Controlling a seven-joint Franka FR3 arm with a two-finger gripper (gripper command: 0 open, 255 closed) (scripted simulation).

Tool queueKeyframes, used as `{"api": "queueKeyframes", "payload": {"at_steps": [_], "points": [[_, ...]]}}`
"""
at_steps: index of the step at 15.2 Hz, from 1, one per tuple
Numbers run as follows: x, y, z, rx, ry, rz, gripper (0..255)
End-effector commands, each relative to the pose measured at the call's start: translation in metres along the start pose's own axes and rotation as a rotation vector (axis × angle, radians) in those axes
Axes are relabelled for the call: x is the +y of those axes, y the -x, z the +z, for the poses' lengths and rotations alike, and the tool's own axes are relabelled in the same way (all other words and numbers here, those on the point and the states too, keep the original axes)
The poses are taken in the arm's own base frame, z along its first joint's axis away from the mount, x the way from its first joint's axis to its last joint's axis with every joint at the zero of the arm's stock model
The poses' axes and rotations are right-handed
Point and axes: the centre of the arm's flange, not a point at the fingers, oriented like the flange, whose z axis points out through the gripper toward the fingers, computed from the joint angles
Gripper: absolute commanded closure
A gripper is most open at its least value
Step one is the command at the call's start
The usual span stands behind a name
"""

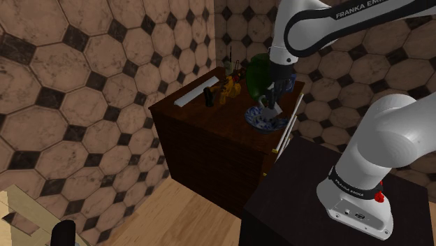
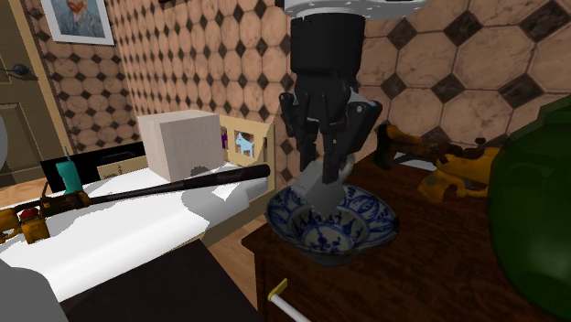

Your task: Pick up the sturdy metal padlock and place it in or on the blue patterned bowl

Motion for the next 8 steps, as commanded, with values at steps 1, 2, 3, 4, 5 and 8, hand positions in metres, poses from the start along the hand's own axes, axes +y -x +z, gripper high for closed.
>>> {"api": "queueKeyframes", "payload": {"at_steps": [1, 2, 3, 4, 5, 8], "points": [[0.0, -0.0004, 0.0112, 0.001, 0.0, 0.0, 255], [0.0001, -0.0003, 0.0142, 0.001, 0.0, 0.0, 255], [0.0001, -0.0003, 0.0142, 0.001, 0.0, 0.0, 255], [0.0001, -0.0003, 0.0142, 0.001, 0.0, 0.0, 255], [0.0001, -0.0003, 0.0142, 0.001, 0.0, 0.0, 255], [0.0001, -0.0003, 0.0142, 0.001, 0.0, 0.0, 255]]}}
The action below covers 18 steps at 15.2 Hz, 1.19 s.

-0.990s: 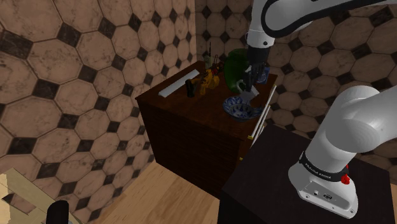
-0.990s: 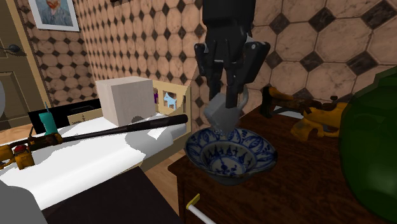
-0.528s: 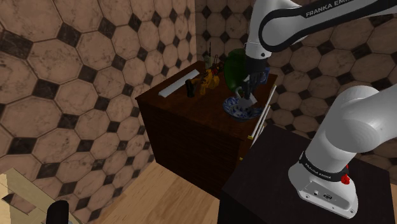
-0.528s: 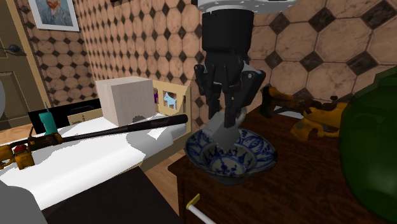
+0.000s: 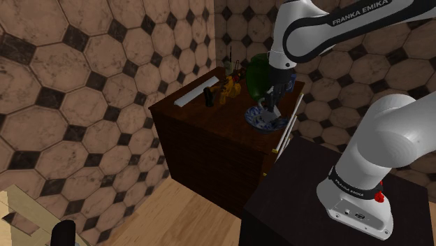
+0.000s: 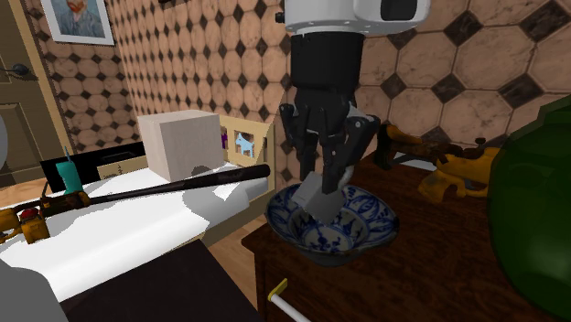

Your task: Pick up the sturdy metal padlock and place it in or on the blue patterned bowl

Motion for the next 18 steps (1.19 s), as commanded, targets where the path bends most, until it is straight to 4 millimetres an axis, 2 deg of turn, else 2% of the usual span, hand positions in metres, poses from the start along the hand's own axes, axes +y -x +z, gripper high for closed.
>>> {"api": "queueKeyframes", "payload": {"at_steps": [1, 2, 7, 11, 18], "points": [[0.0, 0.0, 0.0, 0.0, 0.0, 0.0, 255], [0.0, 0.0, 0.0, 0.0, 0.0, 0.0, 0], [0.0, 0.0, 0.0, 0.0, 0.0, 0.0, 0], [0.0, 0.0, -0.05, 0.0, 0.0, 0.0, 0], [0.0, 0.0, -0.05, 0.0, 0.0, 0.0, 0]]}}
